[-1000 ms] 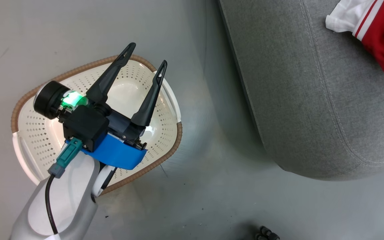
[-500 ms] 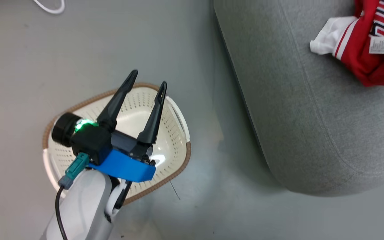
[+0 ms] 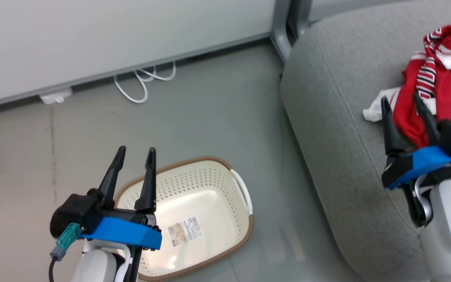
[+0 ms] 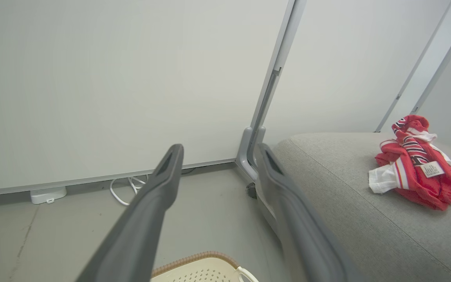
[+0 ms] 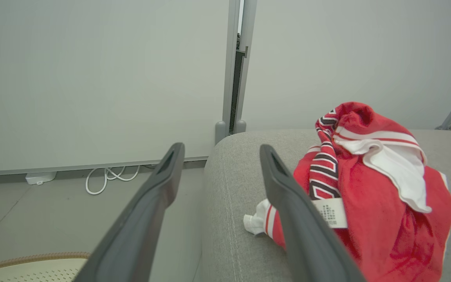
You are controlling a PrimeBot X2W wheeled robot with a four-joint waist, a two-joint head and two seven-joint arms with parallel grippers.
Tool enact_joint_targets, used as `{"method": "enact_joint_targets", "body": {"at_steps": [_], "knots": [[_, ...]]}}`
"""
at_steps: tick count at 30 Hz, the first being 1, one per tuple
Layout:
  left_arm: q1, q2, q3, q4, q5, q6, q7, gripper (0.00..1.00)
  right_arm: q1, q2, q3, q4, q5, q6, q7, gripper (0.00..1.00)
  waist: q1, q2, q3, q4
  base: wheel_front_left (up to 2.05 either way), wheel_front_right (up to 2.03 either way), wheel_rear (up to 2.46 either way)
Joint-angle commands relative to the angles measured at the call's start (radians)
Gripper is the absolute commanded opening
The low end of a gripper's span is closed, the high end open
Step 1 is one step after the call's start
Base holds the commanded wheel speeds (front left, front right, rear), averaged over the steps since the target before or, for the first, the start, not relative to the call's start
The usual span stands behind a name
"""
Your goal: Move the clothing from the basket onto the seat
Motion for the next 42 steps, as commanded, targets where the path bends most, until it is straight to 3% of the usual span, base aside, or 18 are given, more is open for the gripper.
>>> {"method": "enact_joint_targets", "body": {"at_steps": [1,16,42], "knots": [[0.028,-0.011,0.03,0.004,-0.009,-0.001,-0.003,1.0,0.061,0.005,0.012,-0.029,0.017,0.0,0.0,1.0,0.0003,0.0,-0.085,0.071,0.0,0.0,0.0],[0.127,-0.018,0.144,0.085,0.019,-0.001,-0.003,1.0,0.37,0.121,-0.035,-0.267,0.003,0.0,0.03,1.0,0.0003,0.0,-0.199,0.184,0.0,0.0,0.0],[0.133,-0.013,0.103,0.122,0.011,-0.001,-0.003,1.0,0.456,0.166,-0.027,-0.304,0.003,0.0,0.064,1.0,0.0003,0.0,-0.22,0.214,0.0,0.0,0.0]]}}
